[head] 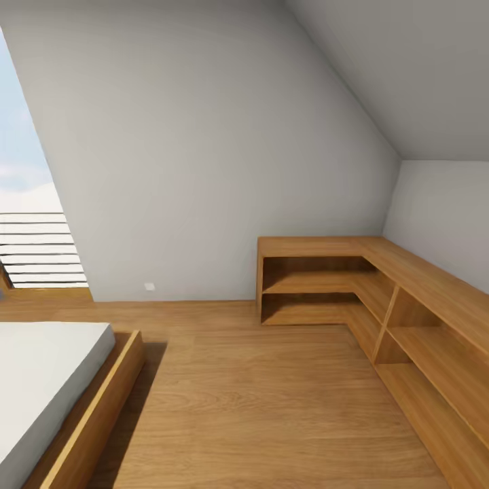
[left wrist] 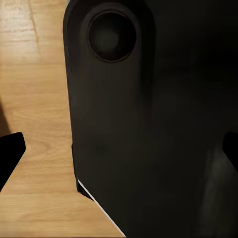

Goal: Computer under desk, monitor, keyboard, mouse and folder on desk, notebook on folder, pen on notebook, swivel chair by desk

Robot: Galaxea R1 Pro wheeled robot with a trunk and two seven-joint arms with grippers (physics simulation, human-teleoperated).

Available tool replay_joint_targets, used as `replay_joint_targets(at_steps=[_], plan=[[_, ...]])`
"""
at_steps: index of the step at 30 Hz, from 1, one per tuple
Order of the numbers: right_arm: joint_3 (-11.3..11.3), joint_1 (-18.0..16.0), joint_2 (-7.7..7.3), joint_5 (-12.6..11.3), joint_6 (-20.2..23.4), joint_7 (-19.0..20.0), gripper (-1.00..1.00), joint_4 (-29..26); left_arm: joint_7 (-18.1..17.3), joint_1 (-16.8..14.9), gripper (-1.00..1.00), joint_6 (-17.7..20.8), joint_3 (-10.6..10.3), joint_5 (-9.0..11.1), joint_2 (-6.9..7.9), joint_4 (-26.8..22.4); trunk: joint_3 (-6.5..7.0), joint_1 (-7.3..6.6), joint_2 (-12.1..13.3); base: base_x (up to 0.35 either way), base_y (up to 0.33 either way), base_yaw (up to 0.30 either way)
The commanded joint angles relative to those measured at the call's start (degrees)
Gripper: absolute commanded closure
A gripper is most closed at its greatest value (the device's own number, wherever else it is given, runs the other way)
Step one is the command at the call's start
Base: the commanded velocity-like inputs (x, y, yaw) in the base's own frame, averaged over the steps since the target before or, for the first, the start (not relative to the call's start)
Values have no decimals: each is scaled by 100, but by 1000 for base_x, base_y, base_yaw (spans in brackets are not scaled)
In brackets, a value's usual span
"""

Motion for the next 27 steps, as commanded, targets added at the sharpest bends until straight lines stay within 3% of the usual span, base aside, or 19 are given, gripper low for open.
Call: replay_joint_targets(at_steps=[1, 6, 12, 27], plan=[[0, -1, 0, 0, 0, 0, -100, 0, 0, -1, -100, 0, 0, 0, 0, 0, -3, 0, -1, 0, 0, 0], [11, -99, 149, 92, -53, -23, -100, -27, 9, -10, -100, -9, 0, -15, -141, -111, 51, -65, 119, 0, 0, 0], [14, -114, 174, 88, -154, -26, -100, -27, -6, -10, -100, -16, -7, -26, -63, -122, 159, -197, 360, 0, 0, 0], [6, -116, 167, 80, -312, -28, -100, -21, 9, -10, -100, -20, -9, -18, -27, -123, 428, -527, 961, 0, 0, 0]])
